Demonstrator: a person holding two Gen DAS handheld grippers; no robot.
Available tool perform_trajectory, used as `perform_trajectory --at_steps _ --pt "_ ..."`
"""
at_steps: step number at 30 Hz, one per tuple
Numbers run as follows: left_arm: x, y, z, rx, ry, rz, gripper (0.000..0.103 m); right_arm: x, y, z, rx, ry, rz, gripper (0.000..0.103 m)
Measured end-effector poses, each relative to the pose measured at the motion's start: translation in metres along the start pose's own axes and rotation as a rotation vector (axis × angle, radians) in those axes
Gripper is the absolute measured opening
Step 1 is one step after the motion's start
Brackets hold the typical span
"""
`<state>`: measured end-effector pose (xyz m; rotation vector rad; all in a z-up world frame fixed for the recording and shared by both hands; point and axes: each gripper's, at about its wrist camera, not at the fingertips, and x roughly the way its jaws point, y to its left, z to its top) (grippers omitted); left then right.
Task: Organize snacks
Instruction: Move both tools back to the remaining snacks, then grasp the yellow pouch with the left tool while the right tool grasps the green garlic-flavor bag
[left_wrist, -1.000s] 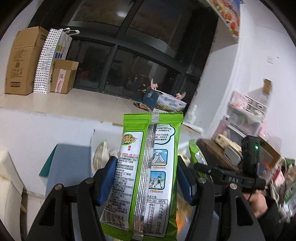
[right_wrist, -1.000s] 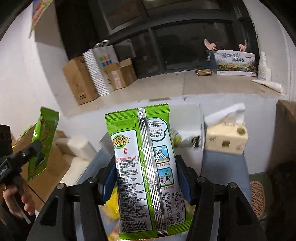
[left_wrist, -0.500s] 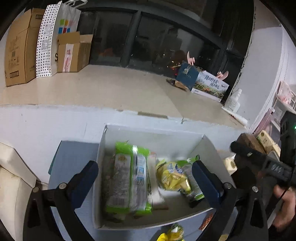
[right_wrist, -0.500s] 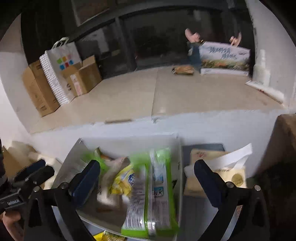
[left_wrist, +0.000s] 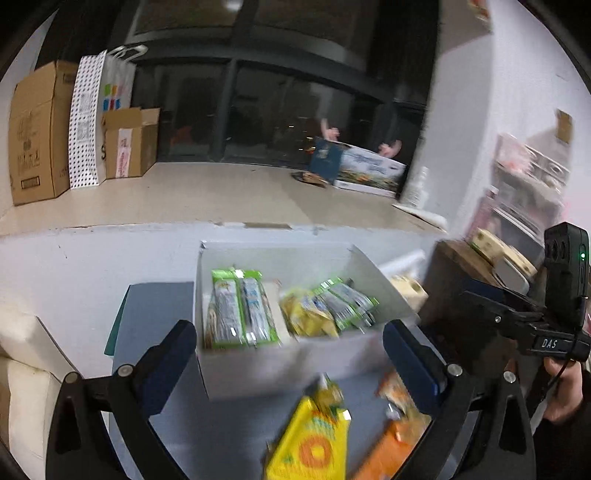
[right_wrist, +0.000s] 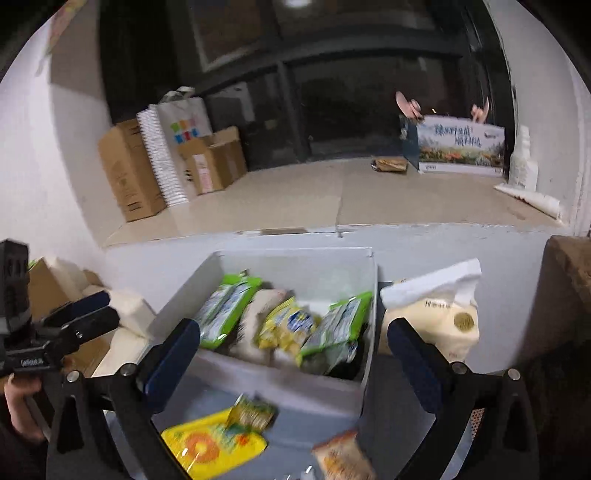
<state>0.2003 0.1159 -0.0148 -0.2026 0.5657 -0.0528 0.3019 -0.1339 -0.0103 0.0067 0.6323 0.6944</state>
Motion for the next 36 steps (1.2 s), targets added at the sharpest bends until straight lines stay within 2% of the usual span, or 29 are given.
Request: perform_trajectory --at_steps 6,11,15,20,25,32,36 --pt "-0.042 -0.016 -0.051 0.051 0.035 -0.025 0.103 -0.052 0.020 -0.064 0.000 -0.012 0.070 0.103" --pt "-0.046 -0.020 -0.087 0.047 0.099 -0.052 0.103 -0.074 0.026 -0.112 0.011 0.016 0.067 0.103" --pt "-0.034 -0.027 -0.100 0.074 0.143 -0.048 0.103 -0.083 0.028 -0.134 0.013 0.028 0.043 0.103" --pt "-0.004 -0.037 -0.105 0.141 0.213 -0.062 0.103 -0.094 0.025 -0.144 0.017 0.023 0.017 0.103" --pt "0.049 -0.045 -0.104 0.236 0.310 -0.067 0.103 -0.102 0.022 -0.152 0.022 0.013 0.002 0.103" --pt "0.128 -0.056 -0.115 0.337 0.460 -0.004 0.103 -0.104 0.021 -0.159 0.009 0.024 -0.015 0.103" --pt "0.157 -0.052 -0.122 0.345 0.525 0.019 0.103 -0.105 0.018 -0.162 0.013 0.032 -0.023 0.103"
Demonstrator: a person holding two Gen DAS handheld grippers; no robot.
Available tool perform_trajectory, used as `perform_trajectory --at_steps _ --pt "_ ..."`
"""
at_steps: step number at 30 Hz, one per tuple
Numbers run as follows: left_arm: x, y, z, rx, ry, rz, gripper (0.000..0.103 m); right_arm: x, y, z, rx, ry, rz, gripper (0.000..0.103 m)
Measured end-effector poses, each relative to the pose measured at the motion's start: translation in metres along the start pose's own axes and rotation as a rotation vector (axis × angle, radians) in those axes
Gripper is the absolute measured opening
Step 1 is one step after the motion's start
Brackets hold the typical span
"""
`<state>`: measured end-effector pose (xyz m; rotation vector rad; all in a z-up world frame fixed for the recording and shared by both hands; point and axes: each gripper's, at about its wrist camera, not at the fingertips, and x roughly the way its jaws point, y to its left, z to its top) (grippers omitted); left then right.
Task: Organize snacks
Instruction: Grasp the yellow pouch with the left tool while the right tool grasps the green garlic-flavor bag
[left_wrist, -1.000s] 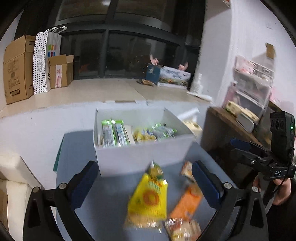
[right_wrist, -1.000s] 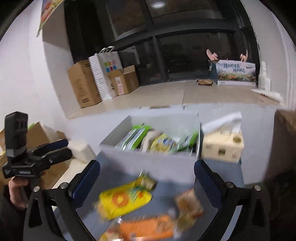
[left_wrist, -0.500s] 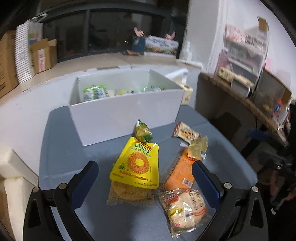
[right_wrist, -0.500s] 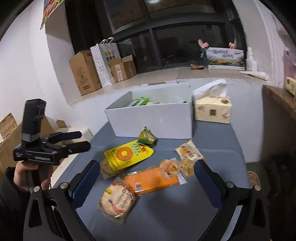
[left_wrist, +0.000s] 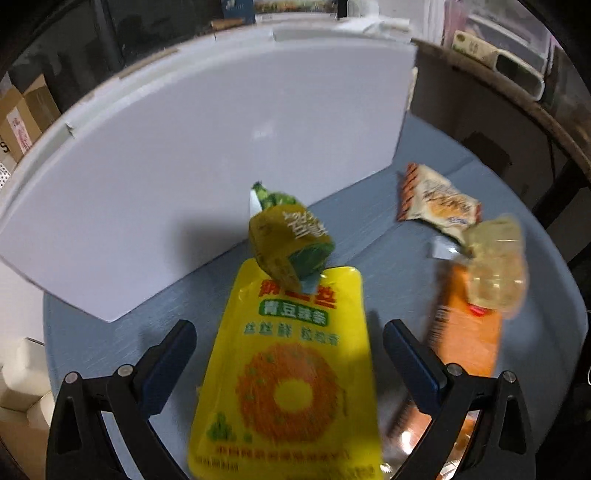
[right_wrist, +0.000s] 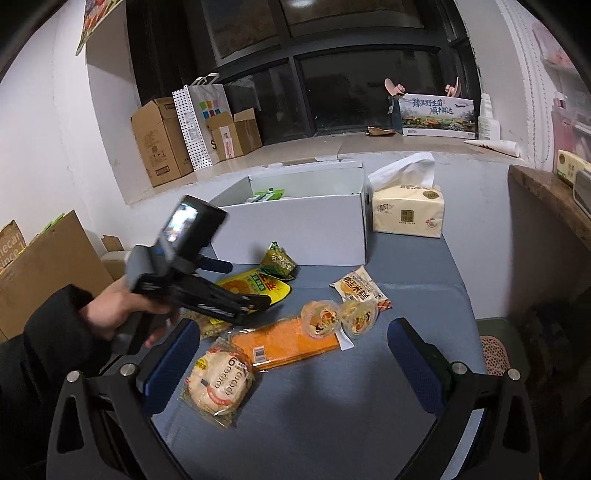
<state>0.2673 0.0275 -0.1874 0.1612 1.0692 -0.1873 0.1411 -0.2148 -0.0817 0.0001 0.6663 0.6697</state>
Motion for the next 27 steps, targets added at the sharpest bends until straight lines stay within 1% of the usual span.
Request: perform_trajectory --at_steps 1,2,3,5,6,7,8,9,10,12,13,15,17,19,23,26,27 --pt "0.003 0.001 0.001 0.000 0.004 -0.010 0.102 0.000 -0.001 -0.001 -0.001 0.003 -0.002 0.103" --pt "0.006 0.000 0.001 0.009 0.008 -0.018 0.098 0.001 -0.002 -0.002 -0.001 0.006 -0.003 0.103" --pt "0.005 0.000 0.001 0.014 0.003 -0.031 0.084 0.002 -0.002 -0.003 0.001 0.011 -0.005 0.103" --pt "0.000 0.003 0.001 -0.009 -0.014 -0.064 0.068 0.004 -0.004 -0.005 0.004 0.021 -0.011 0.103" --pt "-0.004 0.004 0.002 -0.014 -0.024 -0.051 0.058 0.005 -0.004 -0.006 0.005 0.025 -0.016 0.103" --pt "-0.008 0.005 0.002 -0.015 -0.037 -0.047 0.054 0.006 -0.005 -0.007 0.005 0.030 -0.016 0.103" --pt "-0.014 0.007 0.002 -0.024 -0.061 -0.055 0.041 0.007 -0.005 -0.008 0.005 0.035 -0.016 0.103" --pt "-0.021 0.009 0.001 -0.038 -0.081 -0.074 0.036 0.007 -0.005 -0.008 0.004 0.038 -0.019 0.103" --pt "-0.026 0.010 -0.002 -0.038 -0.092 -0.080 0.034 0.007 -0.004 -0.009 0.002 0.037 -0.021 0.103" --pt "-0.036 0.008 -0.007 -0.016 -0.113 -0.067 0.031 0.007 -0.003 -0.009 0.001 0.036 -0.018 0.103" --pt "-0.040 0.009 -0.010 -0.018 -0.120 -0.084 0.030 0.008 -0.003 -0.009 0.002 0.037 -0.018 0.103" --pt "-0.048 0.014 -0.014 -0.029 -0.137 -0.097 0.028 0.010 -0.004 -0.009 0.005 0.041 -0.023 0.103" --pt "-0.059 0.017 -0.020 -0.040 -0.180 -0.074 0.027 0.011 -0.003 -0.009 0.005 0.043 -0.021 0.103" --pt "-0.073 0.020 -0.024 -0.070 -0.212 -0.089 0.026 0.011 -0.002 -0.009 -0.001 0.044 -0.026 0.103" --pt "-0.113 0.033 -0.038 -0.138 -0.311 -0.096 0.026 0.016 -0.002 -0.003 0.000 0.033 -0.029 0.103" --pt "-0.153 0.041 -0.059 -0.157 -0.384 -0.088 0.026 0.034 0.004 0.008 -0.024 0.059 -0.026 0.103" --pt "-0.159 0.041 -0.062 -0.161 -0.396 -0.084 0.026 0.041 0.007 0.012 -0.041 0.069 -0.026 0.103"
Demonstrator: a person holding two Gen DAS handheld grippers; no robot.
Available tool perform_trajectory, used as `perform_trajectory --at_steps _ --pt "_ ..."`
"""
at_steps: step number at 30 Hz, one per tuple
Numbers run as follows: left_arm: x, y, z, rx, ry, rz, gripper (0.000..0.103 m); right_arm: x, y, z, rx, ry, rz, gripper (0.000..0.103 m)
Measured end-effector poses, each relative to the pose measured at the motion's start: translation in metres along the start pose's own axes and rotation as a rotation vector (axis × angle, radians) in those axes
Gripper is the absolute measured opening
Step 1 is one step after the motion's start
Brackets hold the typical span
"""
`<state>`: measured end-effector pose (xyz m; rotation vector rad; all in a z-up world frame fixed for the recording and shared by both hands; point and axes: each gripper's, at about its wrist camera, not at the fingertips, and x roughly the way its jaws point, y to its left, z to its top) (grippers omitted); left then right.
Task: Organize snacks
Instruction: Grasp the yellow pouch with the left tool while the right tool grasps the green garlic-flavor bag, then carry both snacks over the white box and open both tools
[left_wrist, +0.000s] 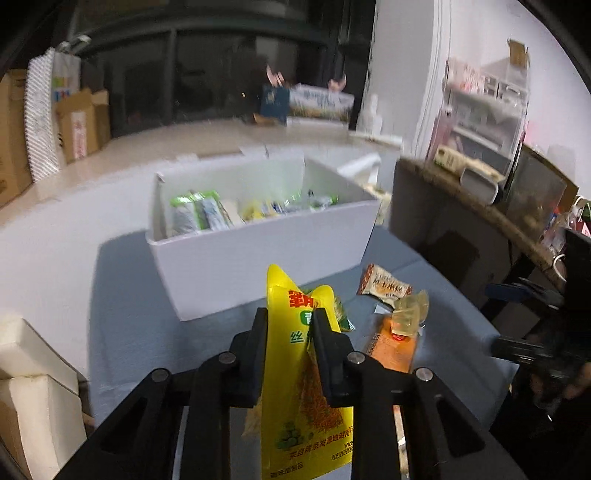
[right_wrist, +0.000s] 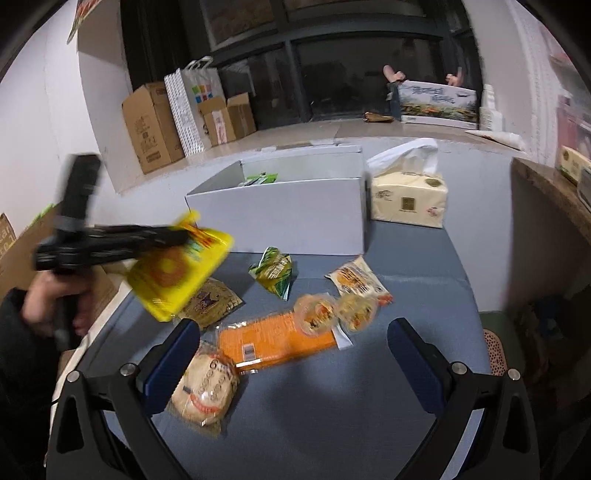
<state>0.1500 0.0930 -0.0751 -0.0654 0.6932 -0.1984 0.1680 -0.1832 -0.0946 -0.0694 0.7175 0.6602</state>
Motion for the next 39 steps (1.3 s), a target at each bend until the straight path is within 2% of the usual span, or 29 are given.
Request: perform_trajectory --at_steps 3,6,11,15,16,18,19,21,22,24,30,33,36,39 --pt "-0.031 0.005 -0.005 -0.018 -0.049 0.003 0.026 0.033 0.015 0.019 -0.081 0.031 -0.006 0.103" --pt "-0.052 0.009 -0.013 -0.037 -0.077 0.007 0.026 0.079 0.028 0.037 -0.134 0.112 -0.028 0.103" --pt "-0.067 0.020 -0.023 -0.061 -0.096 0.011 0.026 0.149 0.040 0.060 -0.055 0.252 0.016 0.103" --pt "-0.066 0.025 -0.027 -0.084 -0.106 0.009 0.026 0.189 0.042 0.064 0.001 0.341 -0.008 0.103" --pt "-0.064 0.026 -0.027 -0.090 -0.108 0.007 0.026 0.200 0.039 0.062 0.024 0.376 0.014 0.100" --pt "-0.062 0.027 -0.029 -0.095 -0.107 0.006 0.026 0.211 0.037 0.058 0.018 0.421 0.004 0.060" --pt "-0.061 0.028 -0.029 -0.095 -0.108 0.006 0.026 0.211 0.039 0.056 -0.023 0.411 -0.019 0.042" --pt "-0.059 0.026 -0.029 -0.097 -0.109 -0.001 0.026 0.206 0.041 0.054 -0.045 0.410 0.017 0.041" --pt "-0.058 0.026 -0.029 -0.099 -0.109 -0.003 0.026 0.199 0.041 0.054 -0.043 0.394 0.041 0.040" --pt "-0.055 0.024 -0.027 -0.101 -0.108 -0.007 0.026 0.181 0.041 0.054 -0.052 0.343 0.030 0.040" --pt "-0.054 0.016 -0.003 -0.082 -0.133 -0.011 0.026 0.096 0.031 0.067 0.000 0.127 0.095 0.040" --pt "-0.054 0.010 0.027 -0.053 -0.178 -0.002 0.026 0.055 0.026 0.088 0.012 0.010 0.107 0.040" --pt "-0.050 0.007 0.066 -0.039 -0.226 -0.009 0.026 0.027 0.024 0.123 0.017 -0.094 0.109 0.040" --pt "-0.036 0.010 0.107 -0.043 -0.251 0.012 0.026 0.023 0.016 0.158 0.026 -0.150 0.074 0.041"
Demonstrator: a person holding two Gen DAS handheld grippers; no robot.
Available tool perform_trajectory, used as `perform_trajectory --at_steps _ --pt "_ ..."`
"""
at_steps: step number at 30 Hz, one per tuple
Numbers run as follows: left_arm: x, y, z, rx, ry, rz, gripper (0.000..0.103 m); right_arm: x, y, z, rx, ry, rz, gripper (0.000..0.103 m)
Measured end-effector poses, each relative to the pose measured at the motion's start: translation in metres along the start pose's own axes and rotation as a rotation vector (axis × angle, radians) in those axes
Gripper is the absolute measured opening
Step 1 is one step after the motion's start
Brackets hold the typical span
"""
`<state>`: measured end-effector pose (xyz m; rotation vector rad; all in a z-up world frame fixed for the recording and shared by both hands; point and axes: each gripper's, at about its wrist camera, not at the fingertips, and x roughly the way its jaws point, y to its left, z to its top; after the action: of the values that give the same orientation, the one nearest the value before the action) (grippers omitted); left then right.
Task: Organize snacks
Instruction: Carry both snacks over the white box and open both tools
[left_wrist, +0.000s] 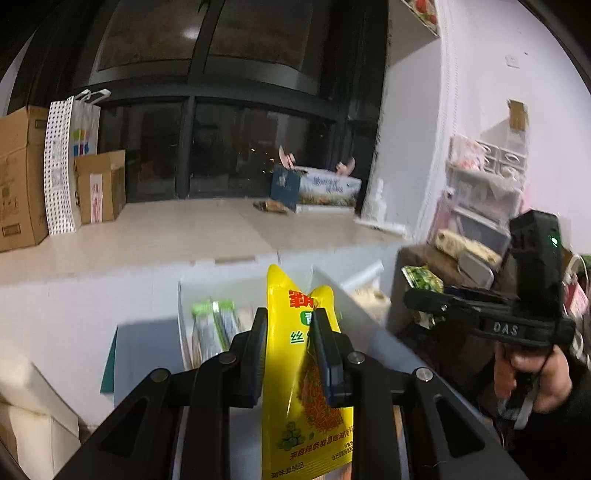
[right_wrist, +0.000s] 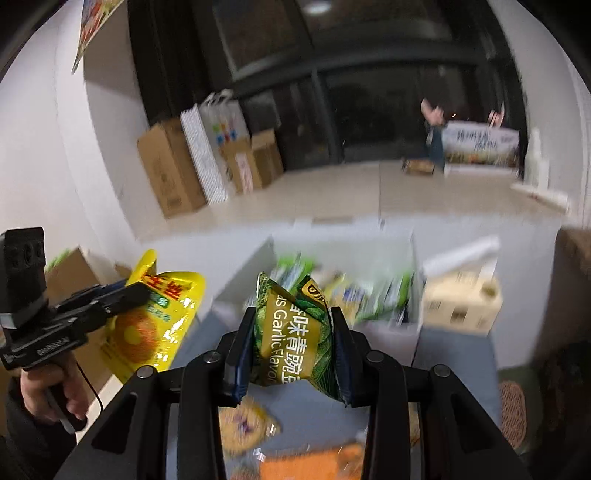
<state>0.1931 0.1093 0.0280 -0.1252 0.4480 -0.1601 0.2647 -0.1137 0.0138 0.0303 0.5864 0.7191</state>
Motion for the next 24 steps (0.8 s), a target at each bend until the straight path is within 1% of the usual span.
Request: perform_trajectory --at_steps 2,4,6,9,12,13,14,15,16,17,18,19,21,23,24 --pt "0.022 0.000 0.021 0.028 0.001 0.033 0.026 0.009 -0.008 0.020 0.021 -0.012 -0.018 0.041" --pt "0.042 0.005 0.034 0.029 0.011 0.048 0.026 0.027 -0.015 0.034 0.040 0.010 -0.018 0.041" --pt "0.065 0.012 0.045 0.029 0.031 0.073 0.026 0.042 -0.019 0.045 0.034 0.028 -0.039 0.041" --pt "0.095 0.024 0.051 0.024 0.069 0.106 0.026 0.071 -0.028 0.056 0.016 0.061 -0.077 0.041" --pt "0.120 0.038 0.048 0.015 0.104 0.153 0.027 0.097 -0.038 0.061 0.033 0.103 -0.109 0.041" --pt "0.127 0.043 0.047 0.009 0.117 0.165 0.027 0.104 -0.040 0.063 0.036 0.110 -0.112 0.041" --pt "0.136 0.049 0.044 0.005 0.139 0.180 0.030 0.109 -0.042 0.064 0.034 0.120 -0.115 0.041" --pt "0.144 0.054 0.041 -0.002 0.162 0.193 0.039 0.118 -0.044 0.065 0.034 0.138 -0.114 0.041" --pt "0.150 0.059 0.039 -0.007 0.178 0.220 0.047 0.125 -0.047 0.067 0.045 0.139 -0.124 0.044" --pt "0.153 0.063 0.035 -0.006 0.179 0.258 0.076 0.130 -0.049 0.067 0.051 0.138 -0.125 0.063" --pt "0.155 0.066 0.031 -0.011 0.181 0.276 0.103 0.138 -0.052 0.067 0.057 0.155 -0.115 0.083" --pt "0.154 0.070 0.028 -0.022 0.178 0.279 0.103 0.144 -0.054 0.066 0.063 0.169 -0.119 0.103" --pt "0.150 0.073 0.023 -0.034 0.177 0.271 0.103 0.148 -0.056 0.061 0.065 0.180 -0.137 0.103" --pt "0.143 0.074 0.016 -0.025 0.175 0.277 0.103 0.148 -0.055 0.054 0.062 0.183 -0.115 0.103" --pt "0.141 0.075 0.015 -0.025 0.178 0.276 0.103 0.147 -0.055 0.051 0.061 0.179 -0.118 0.103"
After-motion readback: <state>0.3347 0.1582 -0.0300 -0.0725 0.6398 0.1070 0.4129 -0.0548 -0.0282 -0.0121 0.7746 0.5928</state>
